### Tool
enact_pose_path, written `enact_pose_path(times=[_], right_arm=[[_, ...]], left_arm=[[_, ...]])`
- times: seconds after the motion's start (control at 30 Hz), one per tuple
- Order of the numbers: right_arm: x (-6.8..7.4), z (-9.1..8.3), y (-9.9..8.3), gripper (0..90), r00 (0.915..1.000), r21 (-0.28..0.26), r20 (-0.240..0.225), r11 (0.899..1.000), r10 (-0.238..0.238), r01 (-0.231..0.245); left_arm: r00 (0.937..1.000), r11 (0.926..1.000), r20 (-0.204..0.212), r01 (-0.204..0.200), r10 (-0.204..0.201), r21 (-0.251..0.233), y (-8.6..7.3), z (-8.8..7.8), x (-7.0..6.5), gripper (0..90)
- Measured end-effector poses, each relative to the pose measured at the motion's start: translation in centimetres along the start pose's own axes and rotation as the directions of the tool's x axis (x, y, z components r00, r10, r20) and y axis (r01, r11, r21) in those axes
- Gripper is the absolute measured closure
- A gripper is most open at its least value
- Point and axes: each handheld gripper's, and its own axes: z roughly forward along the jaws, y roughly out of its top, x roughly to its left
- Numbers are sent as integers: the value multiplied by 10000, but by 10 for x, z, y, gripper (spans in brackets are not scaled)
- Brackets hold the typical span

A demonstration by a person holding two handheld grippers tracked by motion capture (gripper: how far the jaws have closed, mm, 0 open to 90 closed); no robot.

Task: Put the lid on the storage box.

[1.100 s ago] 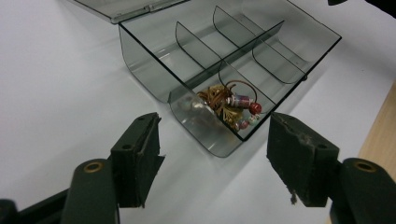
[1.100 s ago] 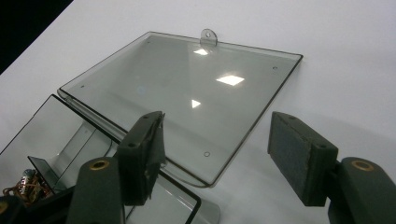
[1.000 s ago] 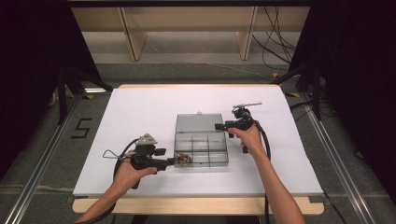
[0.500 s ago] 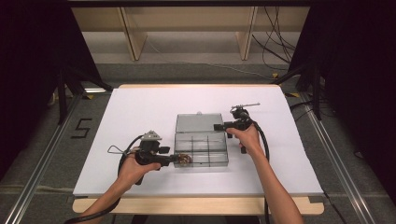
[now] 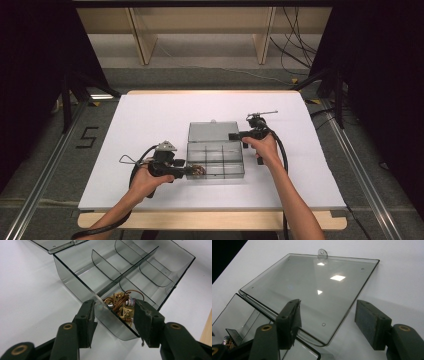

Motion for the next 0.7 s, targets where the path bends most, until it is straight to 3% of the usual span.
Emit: enact_pose_path(times=[0.13,0.17,0.23,0.27,0.33,0.4,0.47,0.5,0.63,0.7], right_arm=[[-1,0,0,387,9999,77,11,9999,124,-124],[-3,1,1,387,10000,18,58,10000,-57,57],[-2,1,1,388,9999,102,75,9999,138,-139],[-1,1,1,388,9995,155,-55,9994,303,-302],[-5,1,2,387,10000,118,-27,9999,34,-34],[-4,1,1,388,9992,180,-90,9991,392,-390],[-5,2,1,388,9990,185,-130,9989,428,-425],[-6,2,1,388,9985,190,-367,9991,396,-390],[-6,4,2,382,9989,174,-151,9988,454,-451],[-6,4,2,382,9986,198,-253,9987,467,-463]], left_arm=[[10000,10000,18,-50,50,71,0,2,0,531],[10000,10000,18,-50,50,71,0,2,0,534],[10000,9999,8,-68,68,92,-1,2,1,543],[10000,9999,8,-98,98,143,-1,3,1,544],[9999,9998,16,-115,115,157,-1,3,2,546],[10000,10000,10,-4,4,55,-2,4,1,551],[9999,9998,4,-123,123,137,-1,4,2,550],[9999,9999,-18,-127,127,116,-2,4,2,549],[9999,9998,-24,-139,139,115,-2,4,2,549],[9999,9999,-42,-119,119,116,-2,4,2,549]])
